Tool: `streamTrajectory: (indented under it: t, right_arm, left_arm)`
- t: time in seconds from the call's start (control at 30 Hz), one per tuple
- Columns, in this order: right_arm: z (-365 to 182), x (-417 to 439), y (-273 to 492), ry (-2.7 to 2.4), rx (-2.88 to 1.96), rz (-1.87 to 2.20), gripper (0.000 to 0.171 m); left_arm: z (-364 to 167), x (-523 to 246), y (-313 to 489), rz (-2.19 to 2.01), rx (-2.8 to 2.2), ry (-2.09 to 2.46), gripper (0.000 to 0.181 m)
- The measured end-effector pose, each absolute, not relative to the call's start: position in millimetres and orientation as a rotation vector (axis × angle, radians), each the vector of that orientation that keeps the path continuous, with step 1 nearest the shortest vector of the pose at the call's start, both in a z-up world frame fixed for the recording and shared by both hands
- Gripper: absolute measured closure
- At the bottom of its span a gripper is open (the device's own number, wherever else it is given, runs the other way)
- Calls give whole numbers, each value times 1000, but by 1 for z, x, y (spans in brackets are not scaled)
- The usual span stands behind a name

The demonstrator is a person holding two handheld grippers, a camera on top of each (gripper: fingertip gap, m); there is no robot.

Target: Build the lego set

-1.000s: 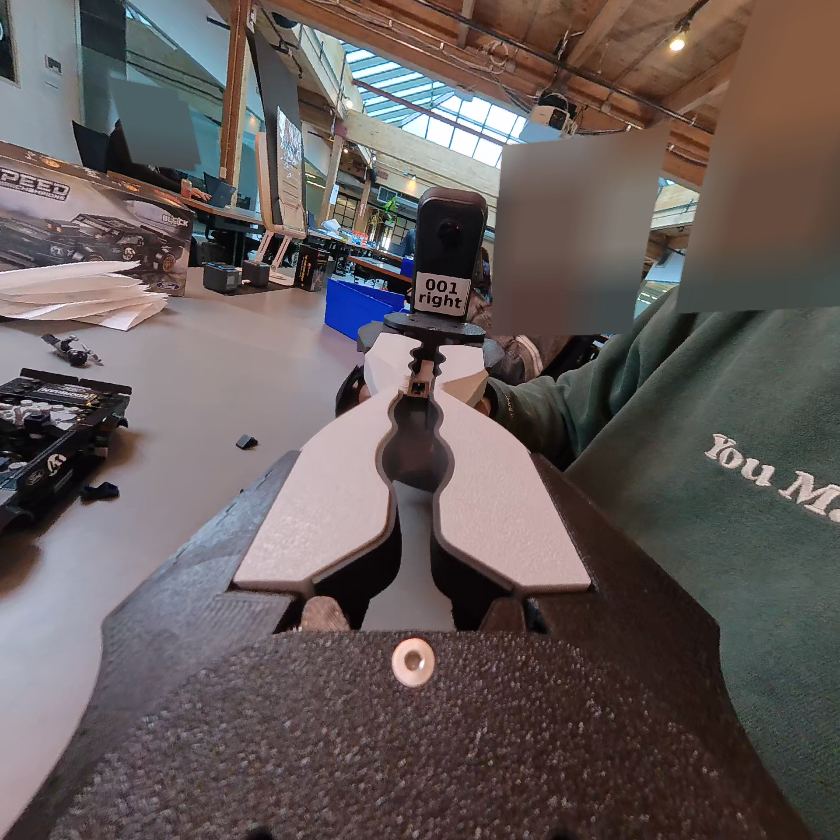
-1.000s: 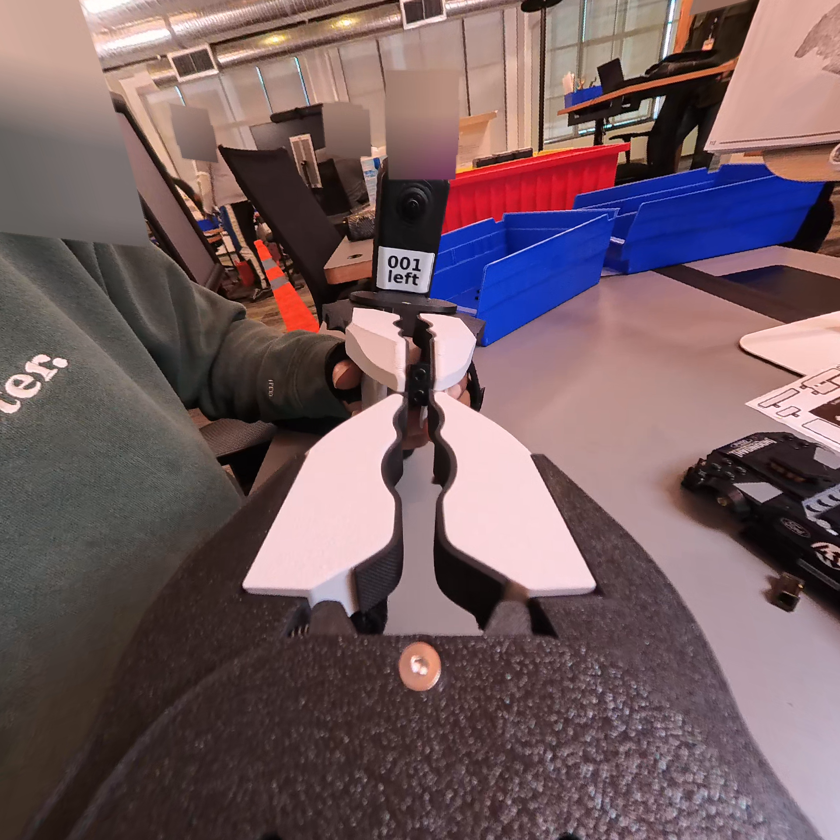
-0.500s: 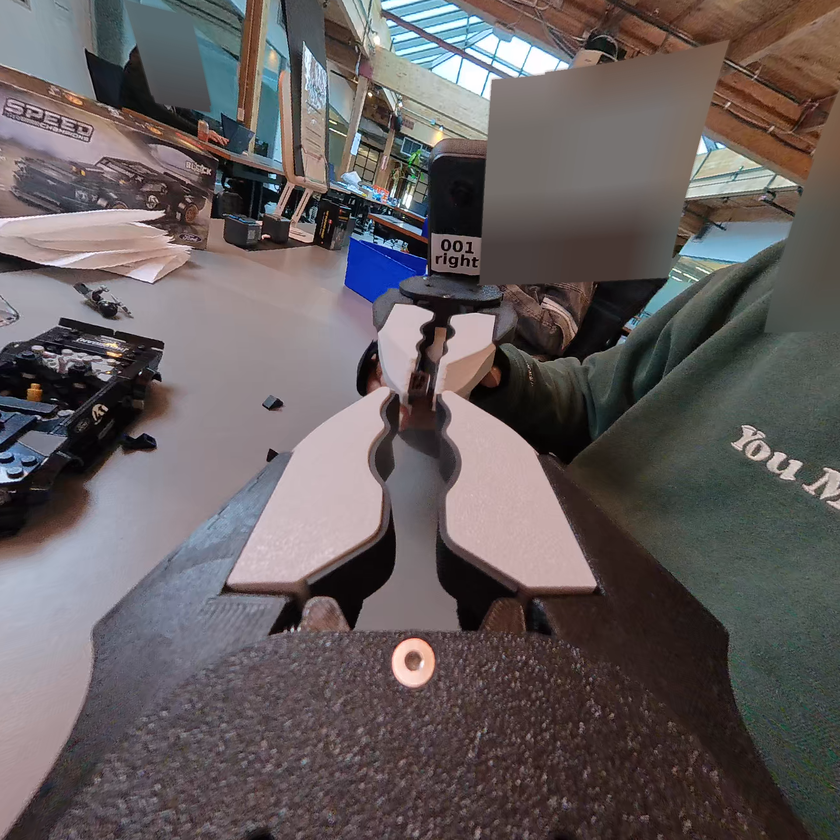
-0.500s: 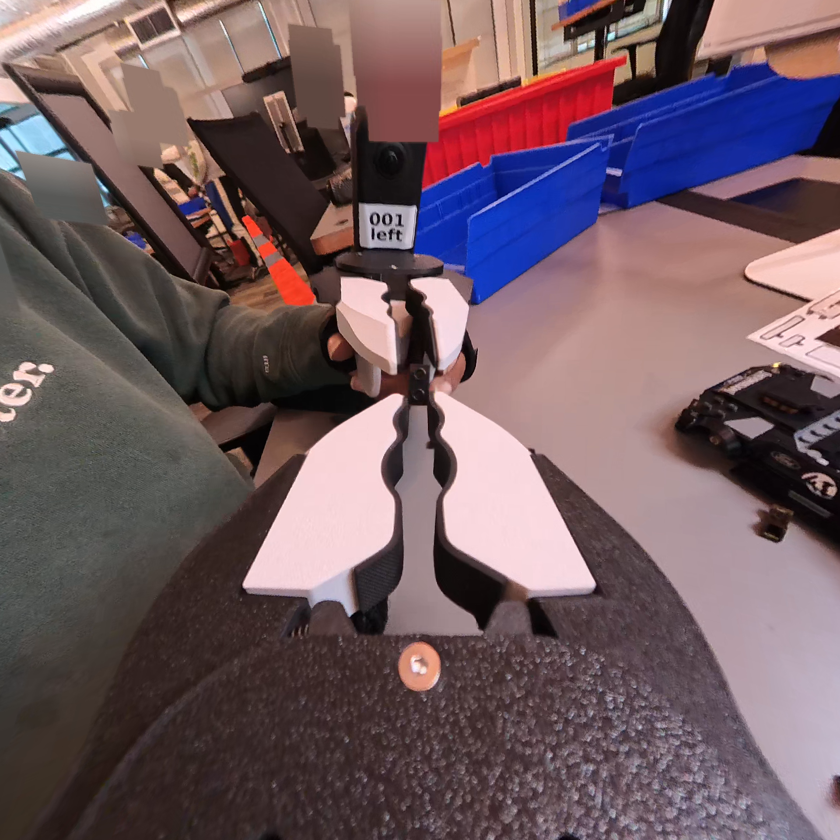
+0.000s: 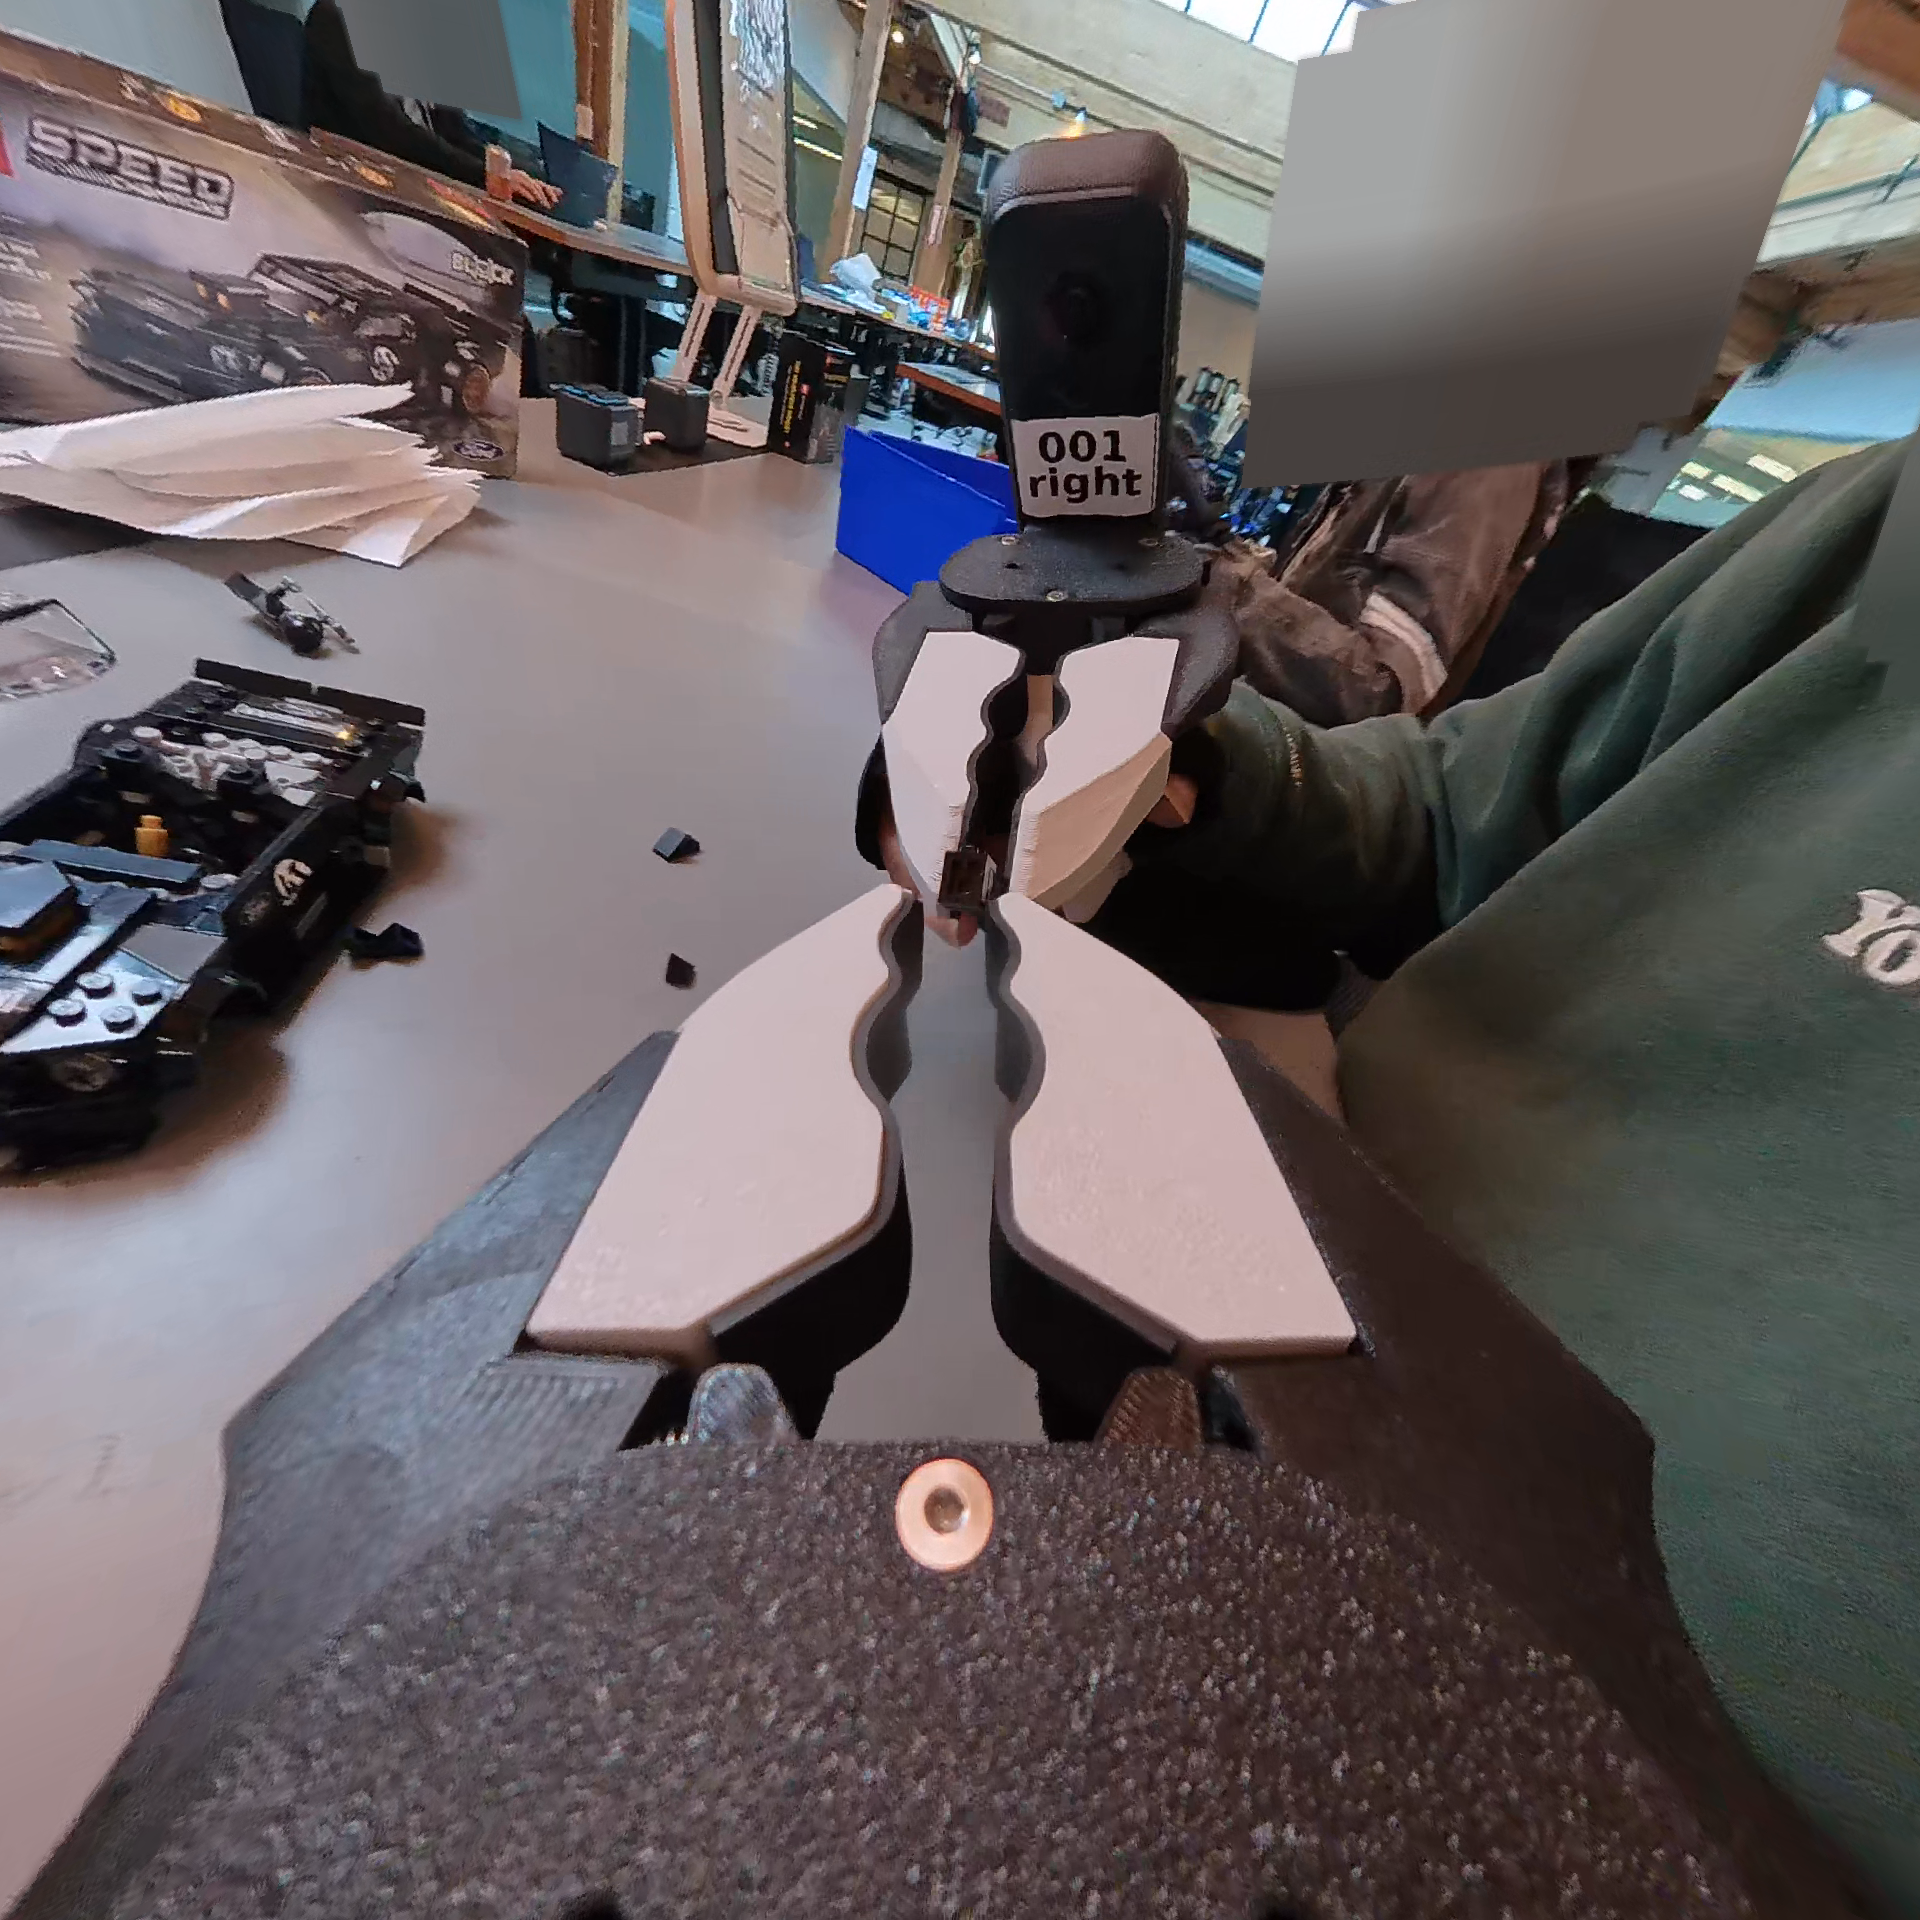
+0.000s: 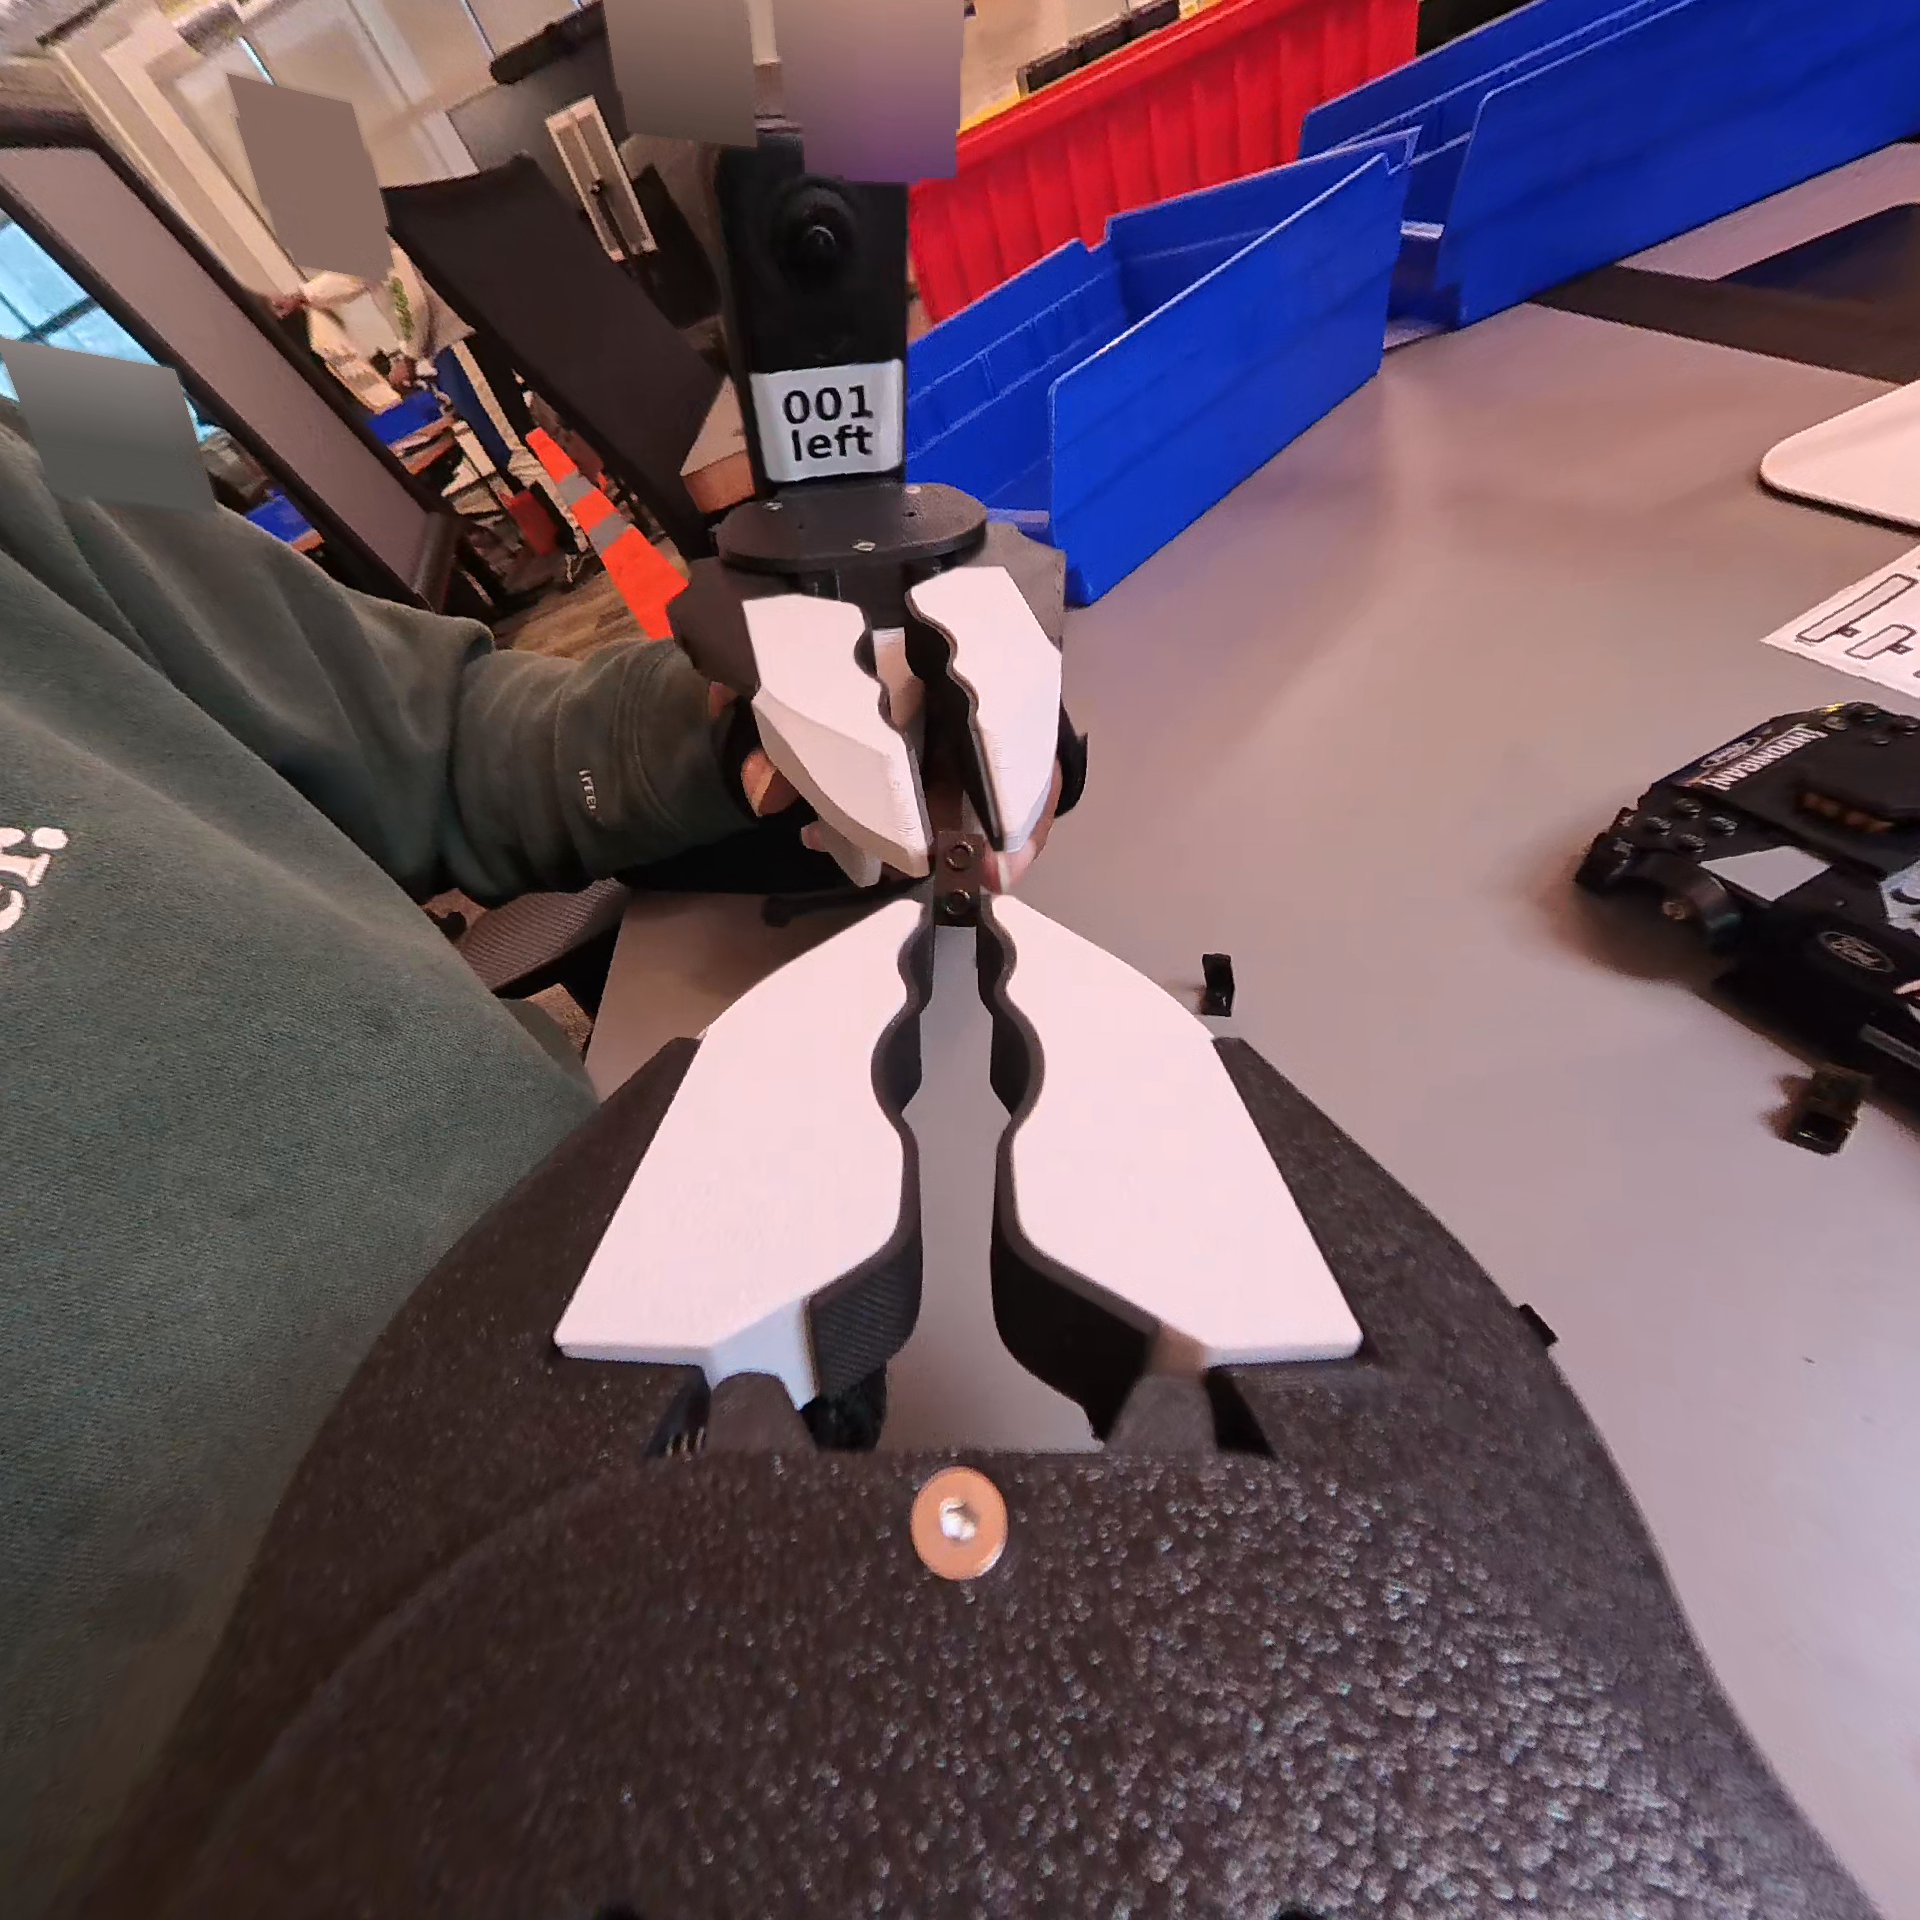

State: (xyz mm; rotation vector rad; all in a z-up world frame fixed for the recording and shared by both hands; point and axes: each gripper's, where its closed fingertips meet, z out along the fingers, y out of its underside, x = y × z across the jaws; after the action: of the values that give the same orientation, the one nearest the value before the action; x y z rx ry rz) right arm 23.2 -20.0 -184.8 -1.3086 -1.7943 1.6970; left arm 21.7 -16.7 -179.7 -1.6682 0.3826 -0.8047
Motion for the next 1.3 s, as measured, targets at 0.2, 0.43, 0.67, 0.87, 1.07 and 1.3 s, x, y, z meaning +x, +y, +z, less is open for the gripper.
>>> streamTrajectory:
  t: [0.2, 0.43, 0.67, 0.87, 1.07, 1.3]
  right_arm:
    - [-190, 23, -23, -1827, -1308, 1658, 163]
    - [-191, 23, -22, -1823, -1330, 1669, 163]
    - [-194, 23, -21, -1813, -1404, 1711, 163]
    - [-197, 23, -21, -1820, -1438, 1721, 163]
    - [-193, 22, -21, -1793, -1419, 1741, 163]
    - [-182, 23, -21, -1750, -1349, 1783, 162]
  left_arm:
    - [-186, 26, -17, -708, -1693, 453, 170]
    - [-186, 26, -16, -632, -1687, 485, 171]
    - [-188, 24, -15, -409, -1668, 579, 170]
    - [-191, 23, -14, -328, -1668, 621, 171]
    - [-190, 22, -14, -338, -1672, 606, 171]
    - [-181, 22, -15, -518, -1648, 499, 171]
